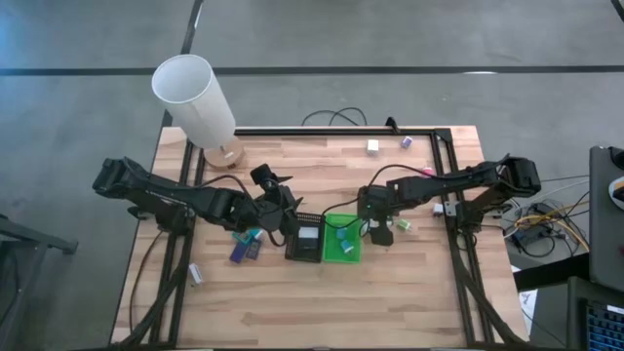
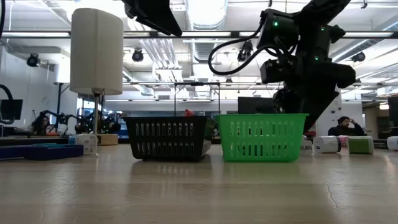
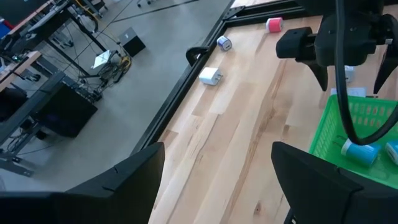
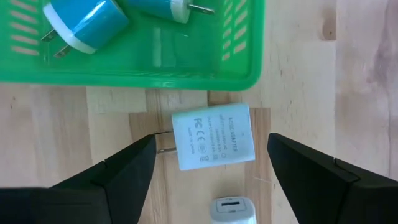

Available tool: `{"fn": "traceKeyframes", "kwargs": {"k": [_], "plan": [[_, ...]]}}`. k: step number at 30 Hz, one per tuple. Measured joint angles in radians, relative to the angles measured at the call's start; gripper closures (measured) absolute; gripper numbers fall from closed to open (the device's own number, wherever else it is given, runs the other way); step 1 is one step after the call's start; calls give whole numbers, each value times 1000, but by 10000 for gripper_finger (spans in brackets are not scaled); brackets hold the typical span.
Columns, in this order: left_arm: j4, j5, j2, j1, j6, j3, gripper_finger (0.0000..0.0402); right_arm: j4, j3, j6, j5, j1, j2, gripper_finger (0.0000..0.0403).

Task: Pick & Place Office items
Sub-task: Put the bottom white charger adapter into the green basket

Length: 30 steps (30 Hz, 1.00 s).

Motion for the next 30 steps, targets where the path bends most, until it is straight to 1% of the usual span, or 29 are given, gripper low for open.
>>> {"fn": "traceKeyframes", "kwargs": {"k": [18,20,30], "plan": [[0,1,0,0,0,0,99,4,-19,-13,15,0,0,94],[0,7,0,0,0,0,99,10,-25,-17,28,0,0,93],[0,12,0,0,0,0,99,47,-32,-24,30,0,0,85]]}}
